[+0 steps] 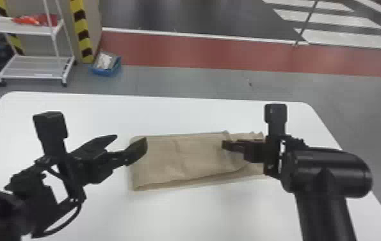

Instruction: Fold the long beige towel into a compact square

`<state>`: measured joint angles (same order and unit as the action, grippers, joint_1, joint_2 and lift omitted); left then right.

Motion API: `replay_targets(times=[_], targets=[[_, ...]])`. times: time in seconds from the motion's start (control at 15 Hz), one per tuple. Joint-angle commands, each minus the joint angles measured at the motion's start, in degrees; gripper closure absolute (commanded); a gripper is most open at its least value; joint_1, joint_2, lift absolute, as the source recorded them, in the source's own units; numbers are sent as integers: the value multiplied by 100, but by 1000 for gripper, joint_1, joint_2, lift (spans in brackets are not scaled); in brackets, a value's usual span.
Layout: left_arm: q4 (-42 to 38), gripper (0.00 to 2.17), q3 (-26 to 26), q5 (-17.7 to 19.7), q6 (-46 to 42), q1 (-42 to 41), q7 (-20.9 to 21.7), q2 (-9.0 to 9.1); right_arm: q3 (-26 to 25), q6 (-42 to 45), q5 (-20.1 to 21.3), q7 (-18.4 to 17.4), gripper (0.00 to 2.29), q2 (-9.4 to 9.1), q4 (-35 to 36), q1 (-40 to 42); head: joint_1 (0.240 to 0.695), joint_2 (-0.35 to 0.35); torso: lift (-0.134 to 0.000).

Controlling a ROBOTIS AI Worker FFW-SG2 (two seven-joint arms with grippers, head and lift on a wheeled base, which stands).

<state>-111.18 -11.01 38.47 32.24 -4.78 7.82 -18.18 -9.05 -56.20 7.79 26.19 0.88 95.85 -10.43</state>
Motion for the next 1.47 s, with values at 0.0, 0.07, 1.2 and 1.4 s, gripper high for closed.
replay_targets(times=[0.0,0.07,1.2,1.4], targets=[[-9,39,2,11,25,-5,9,-1,-9,-54,12,9,616,-93,-5,6,695,-162,-124],[-27,39,2,11,25,-14,0,-10,-18,-124,12,26,620,-93,-5,6,695,-162,-124],[-326,70,143,152,112,-269,-17,-27,0,-230,-163,114,832,-93,470,340,695,-157,-124],[-396,70,160,152,200,-295,-17,-27,9,-265,-154,132,839,-93,540,358,695,-157,-124]])
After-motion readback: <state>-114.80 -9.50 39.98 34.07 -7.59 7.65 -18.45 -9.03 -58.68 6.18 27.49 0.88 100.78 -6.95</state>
